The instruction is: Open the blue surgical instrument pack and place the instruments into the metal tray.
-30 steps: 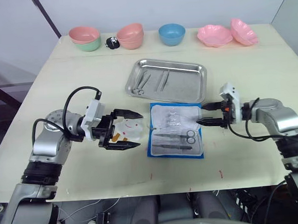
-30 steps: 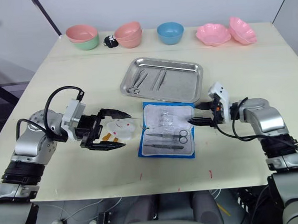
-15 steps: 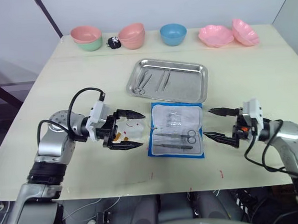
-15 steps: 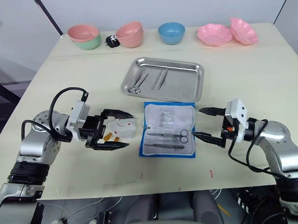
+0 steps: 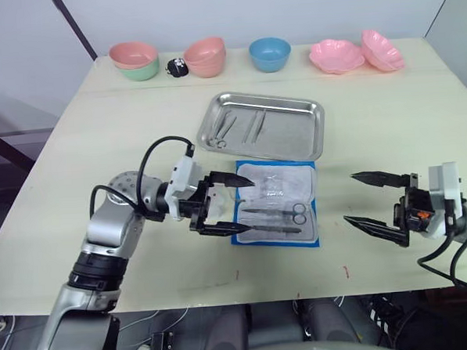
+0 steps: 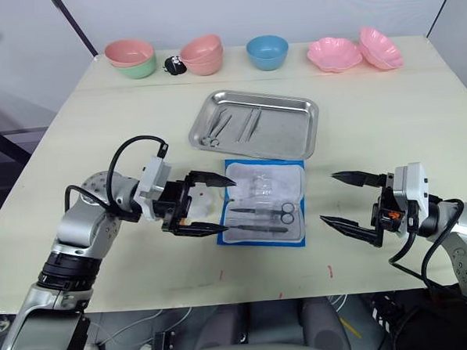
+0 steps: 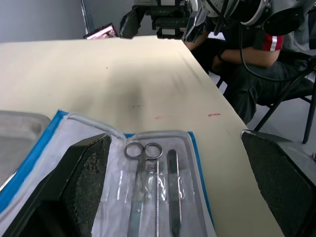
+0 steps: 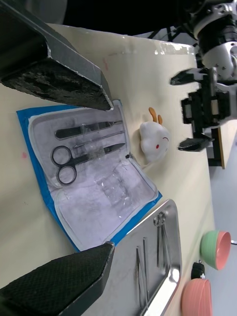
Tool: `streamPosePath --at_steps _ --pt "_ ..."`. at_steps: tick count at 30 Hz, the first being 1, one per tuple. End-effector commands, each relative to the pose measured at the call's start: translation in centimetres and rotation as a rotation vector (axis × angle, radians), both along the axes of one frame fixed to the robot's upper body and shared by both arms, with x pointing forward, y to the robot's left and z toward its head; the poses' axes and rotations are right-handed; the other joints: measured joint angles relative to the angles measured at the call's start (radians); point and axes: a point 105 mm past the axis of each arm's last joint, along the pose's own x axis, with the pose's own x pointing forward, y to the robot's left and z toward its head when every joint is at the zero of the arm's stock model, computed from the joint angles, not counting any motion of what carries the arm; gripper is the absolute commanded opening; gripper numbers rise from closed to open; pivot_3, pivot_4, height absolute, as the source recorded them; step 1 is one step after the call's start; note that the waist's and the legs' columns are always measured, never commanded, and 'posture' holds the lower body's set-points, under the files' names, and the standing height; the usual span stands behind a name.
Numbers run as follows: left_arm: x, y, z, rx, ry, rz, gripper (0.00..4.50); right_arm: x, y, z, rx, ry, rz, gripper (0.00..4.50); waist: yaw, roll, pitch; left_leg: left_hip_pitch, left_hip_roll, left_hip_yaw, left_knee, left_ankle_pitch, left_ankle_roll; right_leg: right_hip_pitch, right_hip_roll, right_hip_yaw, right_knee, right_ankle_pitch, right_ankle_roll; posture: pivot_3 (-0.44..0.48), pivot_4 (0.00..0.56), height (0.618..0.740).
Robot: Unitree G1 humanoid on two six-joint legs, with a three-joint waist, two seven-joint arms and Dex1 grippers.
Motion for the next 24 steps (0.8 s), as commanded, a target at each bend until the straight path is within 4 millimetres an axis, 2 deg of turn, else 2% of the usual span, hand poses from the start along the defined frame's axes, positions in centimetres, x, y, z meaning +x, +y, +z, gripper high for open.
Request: streamPosePath --at_steps 1,10,18,24 --pt "-0.2 -0.4 -0.5 -0.004 -0.008 0.061 4.5 -0.6 0.1 1.8 0.003 -0.08 0.017 4.45 0.001 0.0 0.0 0.0 0.0 0.0 0.0 0.0 0.0 0.0 0.0 0.0 0.0 0.0 0.0 0.0 0.15 0.74" --pt "-0.6 0.6 -3.0 0.0 -0.001 0.171 4.5 -1.2 -0.6 2.3 -0.041 -0.104 0.053 4.45 0.006 0.0 0.0 0.001 0.0 0.0 0.0 0.0 0.0 0.002 0.0 -0.001 0.0 0.0 0.0 0.0 0.15 0.74" --pt "2.5 1.6 -3.3 0.07 -0.054 0.163 4.5 -0.8 -0.3 2.0 -0.043 -0.099 0.068 4.45 0.007 0.0 0.0 0.001 0.0 0.0 0.0 0.0 0.0 0.002 0.0 -0.001 -0.001 0.0 0.0 0.0 0.15 0.74" --pt "3.9 1.6 -3.4 0.142 -0.138 0.055 4.5 -1.1 0.1 1.8 -0.048 -0.1 0.078 4.45 0.006 0.0 0.0 0.001 -0.001 0.0 0.0 0.0 0.0 0.002 -0.001 -0.001 -0.001 0.0 0.0 0.0 0.15 0.74"
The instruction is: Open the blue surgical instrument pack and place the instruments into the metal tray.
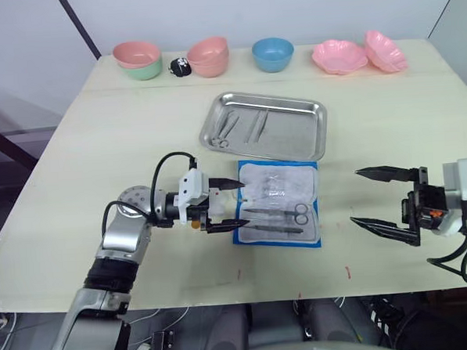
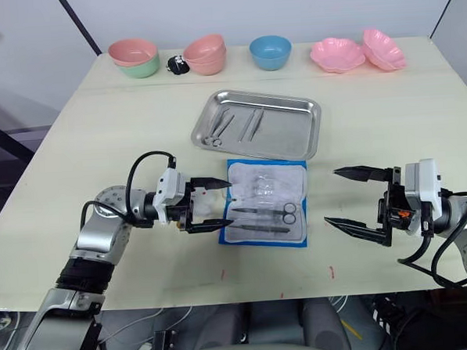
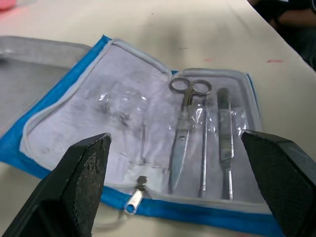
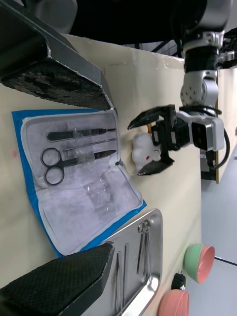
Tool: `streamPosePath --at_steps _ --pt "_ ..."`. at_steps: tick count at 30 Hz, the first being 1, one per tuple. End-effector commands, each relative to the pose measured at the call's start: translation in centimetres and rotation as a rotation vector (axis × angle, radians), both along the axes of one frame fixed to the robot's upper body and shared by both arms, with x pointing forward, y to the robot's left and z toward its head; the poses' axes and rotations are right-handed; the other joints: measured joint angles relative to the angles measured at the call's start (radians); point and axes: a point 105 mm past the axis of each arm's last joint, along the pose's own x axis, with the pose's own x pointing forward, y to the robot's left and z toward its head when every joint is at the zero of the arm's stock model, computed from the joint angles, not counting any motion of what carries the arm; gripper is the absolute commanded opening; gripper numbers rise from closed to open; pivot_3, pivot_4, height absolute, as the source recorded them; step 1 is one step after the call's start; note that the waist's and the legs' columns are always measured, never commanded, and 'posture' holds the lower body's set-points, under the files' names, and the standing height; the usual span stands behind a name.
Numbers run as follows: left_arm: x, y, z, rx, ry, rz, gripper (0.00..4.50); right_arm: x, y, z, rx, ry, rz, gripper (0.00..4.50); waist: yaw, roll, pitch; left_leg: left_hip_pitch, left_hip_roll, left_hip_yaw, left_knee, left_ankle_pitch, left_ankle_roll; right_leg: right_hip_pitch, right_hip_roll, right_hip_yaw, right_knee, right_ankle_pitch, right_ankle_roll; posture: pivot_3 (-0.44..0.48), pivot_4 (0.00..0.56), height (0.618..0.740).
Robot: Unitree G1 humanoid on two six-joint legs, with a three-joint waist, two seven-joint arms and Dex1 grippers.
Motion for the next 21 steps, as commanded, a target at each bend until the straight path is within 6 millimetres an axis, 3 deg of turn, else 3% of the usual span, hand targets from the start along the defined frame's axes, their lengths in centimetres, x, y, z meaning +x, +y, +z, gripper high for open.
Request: streamPosePath --at_steps 1,7,14,21 --pt "0.3 0.2 0.0 0.063 -0.062 -0.087 4.5 -0.3 0.3 0.5 0.001 -0.037 0.012 4.45 0.0 0.0 0.0 0.0 0.0 0.0 0.0 0.0 0.0 0.0 0.0 0.0 0.0 0.0 0.0 0.0 0.15 0.74" --pt "0.9 0.6 -1.2 0.131 -0.08 -0.155 4.5 -0.5 0.6 0.6 0.009 -0.04 0.009 4.45 -0.003 0.0 0.0 0.0 0.0 0.0 0.0 0.0 0.0 0.0 0.0 0.0 0.001 0.0 0.0 0.0 0.15 0.74" --pt "0.0 0.1 -1.8 0.112 -0.021 -0.229 4.5 -0.5 0.6 0.4 0.007 -0.038 0.002 4.45 -0.003 0.0 0.0 0.0 0.0 -0.001 0.0 0.0 0.0 0.0 0.0 0.0 0.001 0.0 0.0 0.0 0.15 0.74" --pt "-0.3 -0.1 -3.7 0.147 0.018 -0.242 4.5 -0.4 0.9 0.5 0.009 -0.045 0.007 4.45 -0.003 0.001 -0.001 0.001 0.0 -0.001 0.0 0.0 0.0 0.001 0.0 0.0 0.001 0.0 0.0 0.0 0.15 0.74"
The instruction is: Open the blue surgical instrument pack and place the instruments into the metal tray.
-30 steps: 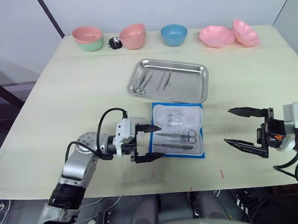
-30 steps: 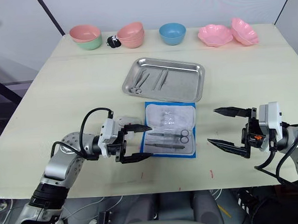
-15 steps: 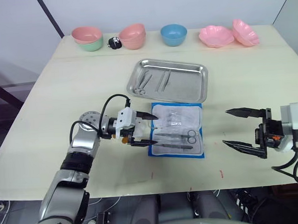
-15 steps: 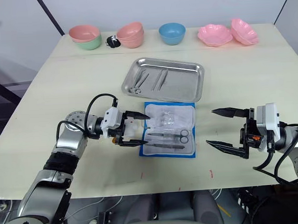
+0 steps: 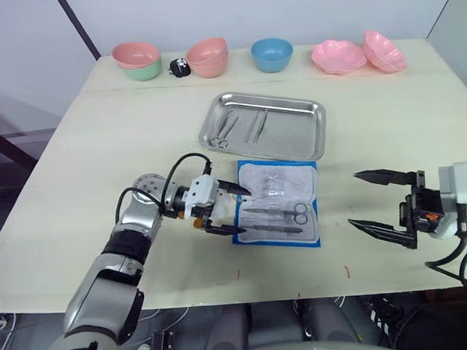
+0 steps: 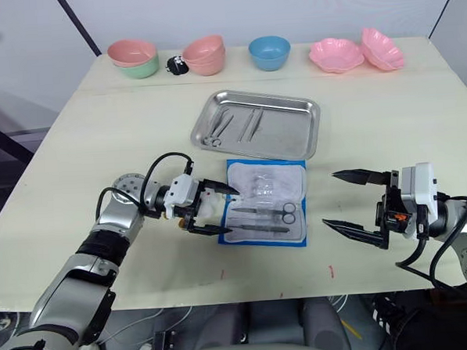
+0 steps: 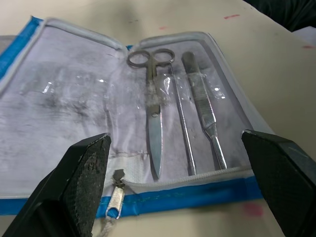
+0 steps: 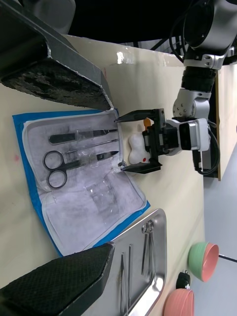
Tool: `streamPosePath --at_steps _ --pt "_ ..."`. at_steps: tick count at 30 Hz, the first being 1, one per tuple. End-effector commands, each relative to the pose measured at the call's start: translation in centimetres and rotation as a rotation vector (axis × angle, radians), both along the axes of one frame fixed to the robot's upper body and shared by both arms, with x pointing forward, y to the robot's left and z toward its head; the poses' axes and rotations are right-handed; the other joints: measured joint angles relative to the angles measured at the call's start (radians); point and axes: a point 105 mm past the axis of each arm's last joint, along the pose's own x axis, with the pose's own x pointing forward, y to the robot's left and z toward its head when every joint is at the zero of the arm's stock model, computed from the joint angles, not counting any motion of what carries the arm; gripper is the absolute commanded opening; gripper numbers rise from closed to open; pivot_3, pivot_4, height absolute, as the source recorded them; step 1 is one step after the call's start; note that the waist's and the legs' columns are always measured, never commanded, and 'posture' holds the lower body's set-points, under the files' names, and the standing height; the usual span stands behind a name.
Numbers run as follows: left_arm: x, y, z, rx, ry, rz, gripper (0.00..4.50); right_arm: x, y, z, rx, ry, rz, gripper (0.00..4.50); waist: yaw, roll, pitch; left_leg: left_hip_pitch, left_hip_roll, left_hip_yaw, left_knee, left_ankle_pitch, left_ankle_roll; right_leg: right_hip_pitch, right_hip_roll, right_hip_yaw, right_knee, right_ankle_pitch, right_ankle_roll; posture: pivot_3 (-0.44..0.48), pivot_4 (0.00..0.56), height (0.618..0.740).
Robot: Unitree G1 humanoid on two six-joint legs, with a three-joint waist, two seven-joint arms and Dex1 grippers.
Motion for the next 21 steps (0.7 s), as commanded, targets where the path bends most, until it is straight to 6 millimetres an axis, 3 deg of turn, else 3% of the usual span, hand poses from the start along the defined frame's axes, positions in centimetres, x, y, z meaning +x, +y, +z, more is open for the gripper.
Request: streamPosePath --at_steps 1,12,21 --pt "-0.8 0.1 -1.8 0.05 0.058 -0.043 4.5 -0.4 0.7 0.9 -0.002 -0.06 0.028 4.45 0.0 0.001 0.0 0.001 0.0 0.0 0.0 0.0 0.0 0.001 0.0 0.0 0.0 0.0 0.0 0.0 0.15 0.74" --pt "-2.6 0.6 -5.9 0.127 0.257 -0.007 4.5 -0.4 1.2 1.0 -0.011 -0.058 0.038 4.45 0.0 0.012 -0.01 0.005 -0.001 0.0 0.0 0.0 0.0 0.006 0.0 0.0 -0.001 0.0 0.0 0.0 0.15 0.74" --pt "-3.1 -0.8 -8.2 0.157 0.369 0.043 4.5 -0.1 2.2 1.0 -0.033 -0.054 0.047 4.45 0.002 0.025 -0.027 0.007 -0.002 0.001 -0.001 0.0 0.001 0.008 -0.001 0.001 -0.003 0.0 0.0 0.0 0.15 0.74"
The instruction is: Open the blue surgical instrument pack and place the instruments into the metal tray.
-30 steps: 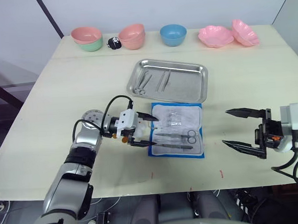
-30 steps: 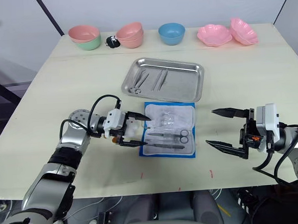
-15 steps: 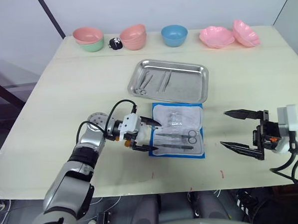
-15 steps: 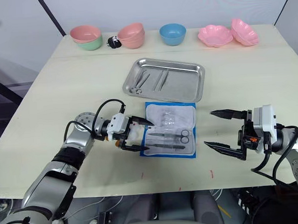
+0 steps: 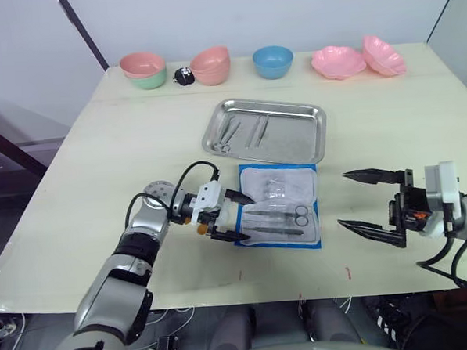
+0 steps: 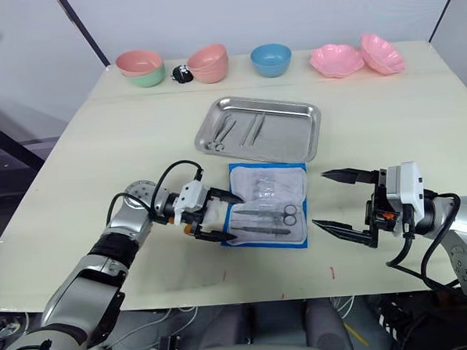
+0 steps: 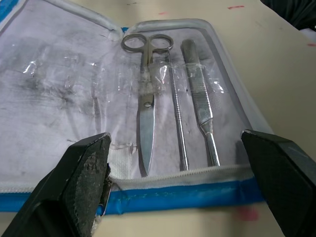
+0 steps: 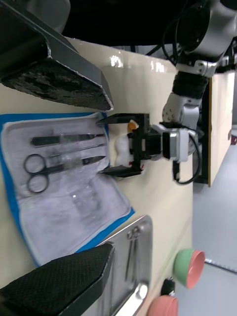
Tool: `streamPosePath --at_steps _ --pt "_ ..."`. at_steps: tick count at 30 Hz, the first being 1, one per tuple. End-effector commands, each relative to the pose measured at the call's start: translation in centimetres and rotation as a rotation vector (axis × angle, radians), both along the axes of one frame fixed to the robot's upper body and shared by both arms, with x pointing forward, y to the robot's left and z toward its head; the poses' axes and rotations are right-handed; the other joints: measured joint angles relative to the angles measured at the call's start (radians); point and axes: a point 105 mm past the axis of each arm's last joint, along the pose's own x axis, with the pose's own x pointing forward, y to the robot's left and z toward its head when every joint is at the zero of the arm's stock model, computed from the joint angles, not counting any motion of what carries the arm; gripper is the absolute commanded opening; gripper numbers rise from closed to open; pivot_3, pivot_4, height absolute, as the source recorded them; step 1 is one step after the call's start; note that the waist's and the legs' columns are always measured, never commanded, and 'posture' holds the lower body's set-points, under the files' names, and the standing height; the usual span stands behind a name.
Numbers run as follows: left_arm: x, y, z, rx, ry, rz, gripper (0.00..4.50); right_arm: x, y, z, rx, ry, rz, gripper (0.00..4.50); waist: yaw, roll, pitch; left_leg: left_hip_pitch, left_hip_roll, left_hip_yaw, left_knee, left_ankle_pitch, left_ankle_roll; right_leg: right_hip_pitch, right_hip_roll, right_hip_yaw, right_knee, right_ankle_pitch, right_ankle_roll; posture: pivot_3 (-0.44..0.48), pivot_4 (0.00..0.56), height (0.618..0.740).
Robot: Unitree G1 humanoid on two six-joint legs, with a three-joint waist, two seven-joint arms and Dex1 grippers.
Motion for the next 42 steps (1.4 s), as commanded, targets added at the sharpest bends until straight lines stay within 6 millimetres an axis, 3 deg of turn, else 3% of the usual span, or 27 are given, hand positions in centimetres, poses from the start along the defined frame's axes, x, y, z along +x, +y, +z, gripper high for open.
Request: streamPosePath --at_steps 1,6,21,31,42 --pt "-2.8 0.0 -5.6 0.13 0.224 0.007 4.5 -0.3 0.5 0.6 -0.019 -0.031 0.014 4.45 0.001 0.0 -0.002 0.0 0.0 0.0 0.0 0.0 0.0 0.0 0.0 0.0 0.0 0.0 0.0 0.0 0.15 0.74" --pt "-2.9 -0.3 -6.1 0.134 0.25 0.031 4.5 -0.1 0.7 0.5 -0.024 -0.022 0.01 4.45 0.003 0.004 -0.006 0.014 0.0 0.001 -0.001 -0.004 0.007 0.015 0.0 0.001 -0.006 -0.002 0.002 0.0 0.15 0.74" --pt "-3.6 0.1 -6.3 0.145 0.249 0.012 4.5 1.6 0.8 -1.1 -0.101 0.014 -0.062 4.45 0.001 0.006 -0.009 0.014 0.0 0.003 -0.001 -0.005 0.008 0.015 -0.001 0.002 -0.007 -0.002 0.002 0.0 0.15 0.74" --pt "-3.6 0.1 -6.5 0.147 0.246 0.012 4.5 2.6 2.7 -2.4 -0.164 0.021 -0.035 4.45 0.002 0.007 -0.01 0.014 0.0 0.003 -0.002 -0.005 0.008 0.015 -0.001 0.002 -0.009 -0.002 0.002 0.0 0.15 0.74" --pt "-3.4 -0.3 -6.3 0.119 0.222 0.013 4.5 4.9 4.3 -5.3 -0.301 0.065 -0.049 4.45 0.002 0.007 -0.011 0.014 0.0 0.002 -0.003 -0.005 0.008 0.015 -0.001 0.001 -0.01 -0.002 0.002 0.0 0.15 0.74"
